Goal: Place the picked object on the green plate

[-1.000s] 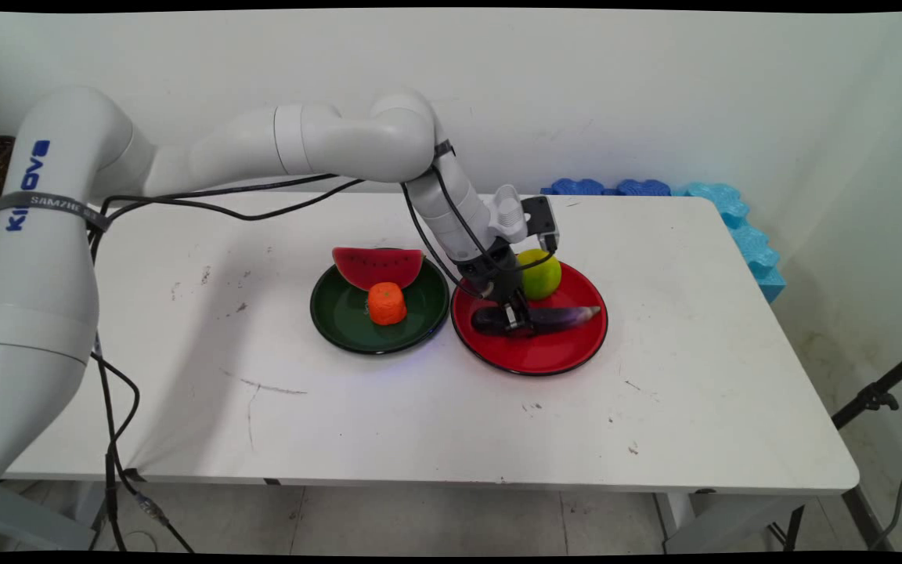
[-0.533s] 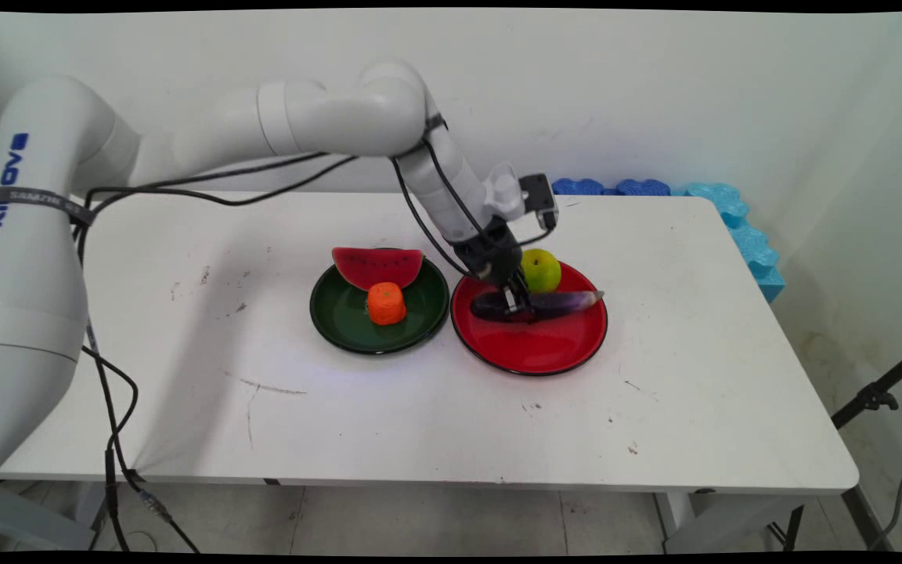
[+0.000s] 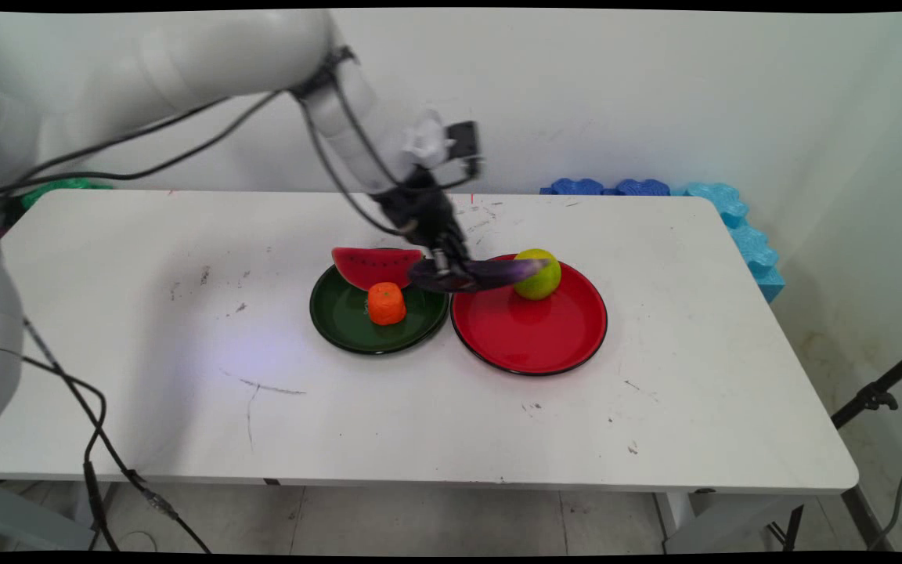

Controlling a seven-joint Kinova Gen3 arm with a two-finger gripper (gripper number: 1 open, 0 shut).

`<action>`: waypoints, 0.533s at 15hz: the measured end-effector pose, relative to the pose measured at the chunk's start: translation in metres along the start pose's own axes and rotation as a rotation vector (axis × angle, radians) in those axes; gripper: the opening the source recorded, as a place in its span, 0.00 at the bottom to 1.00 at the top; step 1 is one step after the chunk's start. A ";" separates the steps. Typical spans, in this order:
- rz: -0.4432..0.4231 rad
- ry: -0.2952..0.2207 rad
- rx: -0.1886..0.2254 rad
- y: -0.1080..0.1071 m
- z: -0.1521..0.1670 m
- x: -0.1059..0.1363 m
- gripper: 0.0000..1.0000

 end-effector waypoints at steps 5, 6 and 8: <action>0.009 -0.078 -0.020 0.007 -0.029 -0.075 0.00; 0.015 -0.094 -0.023 0.008 -0.030 -0.090 0.00; 0.020 -0.116 -0.027 0.009 -0.029 -0.116 0.00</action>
